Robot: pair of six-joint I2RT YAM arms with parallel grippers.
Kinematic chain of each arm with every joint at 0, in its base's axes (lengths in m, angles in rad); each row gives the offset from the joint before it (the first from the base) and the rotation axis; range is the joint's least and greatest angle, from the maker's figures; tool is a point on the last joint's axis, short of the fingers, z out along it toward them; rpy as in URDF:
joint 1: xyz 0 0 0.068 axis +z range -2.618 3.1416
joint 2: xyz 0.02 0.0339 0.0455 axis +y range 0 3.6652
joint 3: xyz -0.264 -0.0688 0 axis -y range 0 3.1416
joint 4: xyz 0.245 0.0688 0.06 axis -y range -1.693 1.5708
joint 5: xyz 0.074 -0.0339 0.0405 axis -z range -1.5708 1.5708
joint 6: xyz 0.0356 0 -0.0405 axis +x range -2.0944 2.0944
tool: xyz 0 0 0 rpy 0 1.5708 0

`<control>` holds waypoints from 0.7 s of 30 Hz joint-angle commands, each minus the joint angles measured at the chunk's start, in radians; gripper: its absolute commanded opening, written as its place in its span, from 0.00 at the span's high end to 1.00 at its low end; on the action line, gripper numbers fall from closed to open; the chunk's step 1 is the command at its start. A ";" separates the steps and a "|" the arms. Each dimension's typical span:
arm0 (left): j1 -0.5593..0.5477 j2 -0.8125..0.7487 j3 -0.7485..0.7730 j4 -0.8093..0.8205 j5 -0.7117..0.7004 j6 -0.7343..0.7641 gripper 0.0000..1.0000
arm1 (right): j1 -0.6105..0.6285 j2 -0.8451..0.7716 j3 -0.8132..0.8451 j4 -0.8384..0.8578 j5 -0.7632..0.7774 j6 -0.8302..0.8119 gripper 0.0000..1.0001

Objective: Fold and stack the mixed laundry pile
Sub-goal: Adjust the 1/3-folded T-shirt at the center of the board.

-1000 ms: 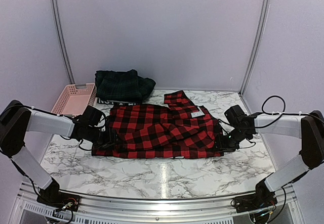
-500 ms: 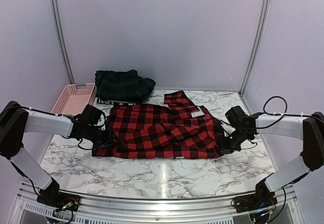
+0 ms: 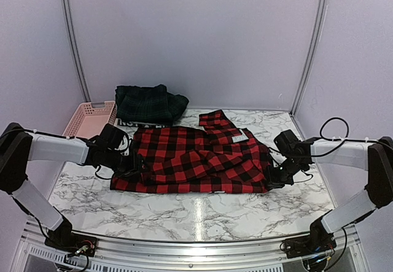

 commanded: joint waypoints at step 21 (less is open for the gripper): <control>0.019 0.034 0.183 -0.277 -0.079 0.114 1.00 | -0.013 0.054 -0.028 -0.039 0.155 0.045 1.00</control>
